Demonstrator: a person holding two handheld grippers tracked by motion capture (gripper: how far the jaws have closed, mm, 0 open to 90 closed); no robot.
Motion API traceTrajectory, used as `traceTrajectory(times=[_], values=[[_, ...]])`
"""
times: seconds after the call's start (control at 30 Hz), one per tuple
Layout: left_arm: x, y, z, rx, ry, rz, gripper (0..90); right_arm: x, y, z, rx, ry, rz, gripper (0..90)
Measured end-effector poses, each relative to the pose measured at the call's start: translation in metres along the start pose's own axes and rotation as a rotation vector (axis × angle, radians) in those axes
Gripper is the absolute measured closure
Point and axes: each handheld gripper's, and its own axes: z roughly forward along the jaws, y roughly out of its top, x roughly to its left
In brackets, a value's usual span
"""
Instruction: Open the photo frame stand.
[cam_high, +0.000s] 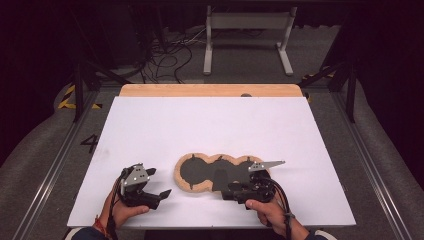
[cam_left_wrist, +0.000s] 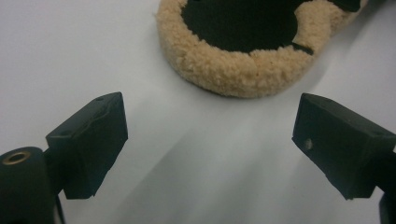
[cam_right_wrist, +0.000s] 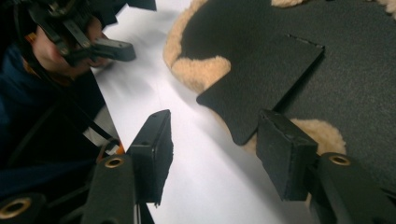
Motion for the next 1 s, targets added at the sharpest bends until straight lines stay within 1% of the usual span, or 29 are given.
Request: traceTrajectory(times=[0.03, 0.13, 0.17, 0.2, 0.27, 0.33, 0.43, 0.47, 0.5, 0.53, 0.57, 0.6, 0.63, 0.7, 0.77, 0.83, 0.9, 0.93, 0.97, 1.0], values=[[0.001, 0.002, 0.001, -0.004, 0.001, 0.000, 11.0, -0.001, 0.000, 0.000, 0.000, 0.003, 0.018, 47.9], [0.002, 0.005, 0.003, -0.011, -0.008, -0.002, 11.0, -0.001, -0.003, -0.001, 0.023, 0.012, 0.043, 47.4], [0.001, 0.006, 0.004, -0.006, -0.010, -0.005, 11.0, -0.001, -0.003, -0.001, 0.023, 0.012, 0.043, 47.4], [-0.001, 0.007, 0.005, 0.000, -0.014, 0.019, 11.0, -0.001, -0.005, -0.001, 0.033, 0.013, 0.038, 47.2], [-0.001, 0.007, 0.007, 0.004, -0.017, 0.033, 11.2, 0.000, -0.005, 0.000, 0.048, 0.007, 0.027, 47.1], [-0.001, 0.008, 0.008, 0.010, -0.012, 0.031, 11.3, -0.001, -0.005, 0.000, 0.054, 0.007, 0.031, 48.3], [0.000, 0.010, 0.012, 0.013, -0.024, 0.028, 11.0, 0.001, -0.007, 0.003, 0.087, 0.017, 0.029, 50.3], [-0.001, 0.011, 0.014, 0.016, -0.031, 0.032, 10.9, 0.002, -0.007, 0.004, 0.088, 0.016, 0.023, 48.9], [-0.002, 0.012, 0.015, 0.015, -0.034, 0.036, 10.9, 0.002, -0.006, 0.005, 0.086, 0.026, 0.013, 45.7], [-0.002, 0.012, 0.015, 0.015, -0.034, 0.036, 10.9, 0.002, -0.006, 0.005, 0.086, 0.026, 0.013, 45.7], [-0.002, 0.013, 0.016, 0.018, -0.034, 0.042, 10.9, 0.002, -0.005, 0.005, 0.075, 0.047, 0.010, 43.4], [-0.003, 0.014, 0.017, 0.019, -0.035, 0.039, 10.9, 0.002, -0.005, 0.006, 0.071, 0.051, 0.004, 45.5], [-0.003, 0.014, 0.018, 0.017, -0.038, 0.039, 10.9, 0.001, -0.004, 0.006, 0.065, 0.038, 0.000, 46.1], [-0.002, 0.016, 0.021, 0.021, -0.043, 0.039, 10.8, -0.001, -0.003, 0.003, 0.044, 0.044, 0.026, 45.9], [0.001, 0.018, 0.024, 0.023, -0.047, 0.029, 10.8, -0.003, -0.002, 0.002, 0.035, 0.042, 0.032, 46.0], [0.003, 0.021, 0.026, 0.020, -0.052, 0.022, 10.8, -0.004, -0.001, 0.002, 0.031, 0.051, 0.058, 45.2], [0.005, 0.023, 0.027, 0.017, -0.048, 0.018, 11.2, -0.006, 0.001, 0.002, 0.029, 0.082, 0.100, 43.3], [0.006, 0.025, 0.028, 0.013, -0.049, 0.007, 11.3, -0.008, 0.003, 0.003, 0.030, 0.097, 0.115, 43.7], [0.007, 0.027, 0.028, 0.006, -0.052, -0.006, 11.4, -0.011, 0.005, 0.003, 0.020, 0.116, 0.146, 44.4], [0.008, 0.028, 0.028, 0.005, -0.049, -0.006, 11.5, -0.013, 0.007, 0.004, 0.000, 0.128, 0.192, 45.2]])
